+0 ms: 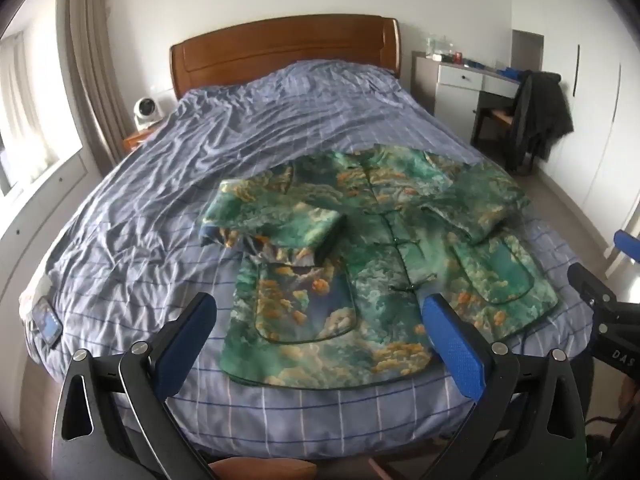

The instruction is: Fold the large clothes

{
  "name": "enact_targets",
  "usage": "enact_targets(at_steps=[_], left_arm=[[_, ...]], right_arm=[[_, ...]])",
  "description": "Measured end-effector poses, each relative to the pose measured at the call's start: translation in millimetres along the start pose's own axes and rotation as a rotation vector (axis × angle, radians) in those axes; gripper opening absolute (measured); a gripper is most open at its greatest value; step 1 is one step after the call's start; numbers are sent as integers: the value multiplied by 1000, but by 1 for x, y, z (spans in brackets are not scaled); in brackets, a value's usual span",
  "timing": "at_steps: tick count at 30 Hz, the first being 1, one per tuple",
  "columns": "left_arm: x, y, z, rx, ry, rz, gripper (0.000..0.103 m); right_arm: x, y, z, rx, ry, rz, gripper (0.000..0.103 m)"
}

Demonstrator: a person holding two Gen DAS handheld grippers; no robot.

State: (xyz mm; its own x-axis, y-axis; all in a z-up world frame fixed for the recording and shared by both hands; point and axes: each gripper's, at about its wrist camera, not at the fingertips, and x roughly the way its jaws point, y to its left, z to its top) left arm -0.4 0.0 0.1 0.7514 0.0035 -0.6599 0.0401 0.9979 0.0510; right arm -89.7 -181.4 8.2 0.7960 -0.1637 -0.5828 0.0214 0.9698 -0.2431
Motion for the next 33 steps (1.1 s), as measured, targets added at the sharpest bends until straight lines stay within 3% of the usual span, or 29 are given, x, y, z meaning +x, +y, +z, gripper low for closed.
enact_targets(at_steps=[33], left_arm=[[-5, -7, -1, 3, 15, -12, 103]], right_arm=[[-5, 2, 3, 11, -15, 31, 96]])
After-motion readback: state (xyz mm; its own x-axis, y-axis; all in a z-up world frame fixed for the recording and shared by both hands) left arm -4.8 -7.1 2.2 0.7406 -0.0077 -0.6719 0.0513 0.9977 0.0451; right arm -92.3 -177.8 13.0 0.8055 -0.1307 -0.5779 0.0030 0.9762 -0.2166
